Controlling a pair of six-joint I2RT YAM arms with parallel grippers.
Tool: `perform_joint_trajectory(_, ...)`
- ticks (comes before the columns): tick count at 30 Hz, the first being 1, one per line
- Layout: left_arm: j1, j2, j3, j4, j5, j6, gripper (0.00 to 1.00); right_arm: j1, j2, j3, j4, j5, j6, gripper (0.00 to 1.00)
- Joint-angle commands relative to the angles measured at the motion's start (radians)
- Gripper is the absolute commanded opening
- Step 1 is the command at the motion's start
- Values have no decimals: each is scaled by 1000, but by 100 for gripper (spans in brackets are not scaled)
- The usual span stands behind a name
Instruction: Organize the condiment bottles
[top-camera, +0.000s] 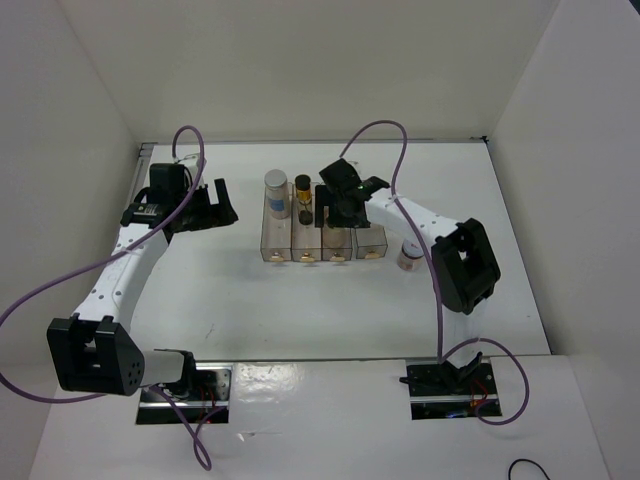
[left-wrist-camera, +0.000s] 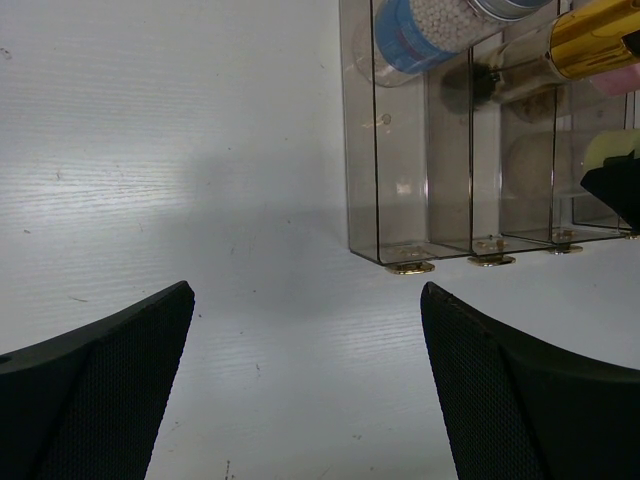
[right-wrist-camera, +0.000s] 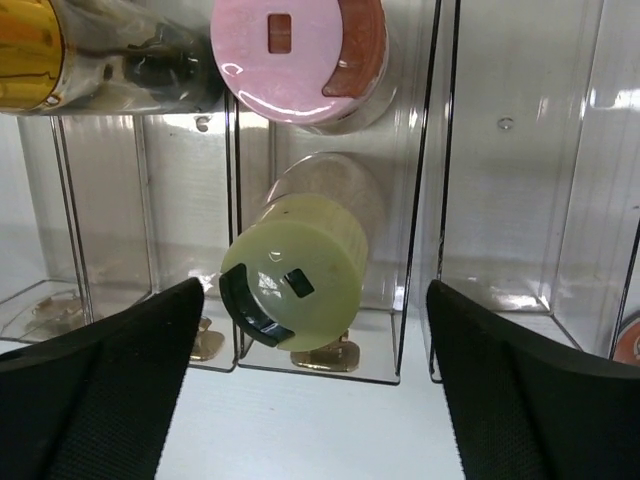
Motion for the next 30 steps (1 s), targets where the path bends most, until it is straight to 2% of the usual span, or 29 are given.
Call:
perform_joint_trajectory(1, 6, 9, -15, 39, 22, 19, 100, 11, -47, 46, -38, 19, 16, 98)
perform_joint_trajectory(6, 6, 9, -15, 39, 22, 19, 100, 11, -139, 36, -58, -2, 25, 98)
perform_joint_trajectory(10, 6, 9, -15, 39, 22, 19, 100, 11, -262, 16, -82, 54, 25, 98)
perform_joint_trajectory(14, 6, 19, -15, 39, 31, 19, 100, -61, -394, -58, -92, 102, 25, 98)
perform_joint_trajectory(17, 6, 19, -15, 39, 31, 19, 100, -173, -460, -158, -105, 122, 60, 98)
perform_joint_trajectory(22, 6, 9, -15, 39, 31, 19, 100, -314, -503, -317, -139, 148, 100, 98)
perform_joint_trajectory(30, 6, 0, -15, 39, 40, 19, 100, -337, -494, -423, -118, 179, 169, 98)
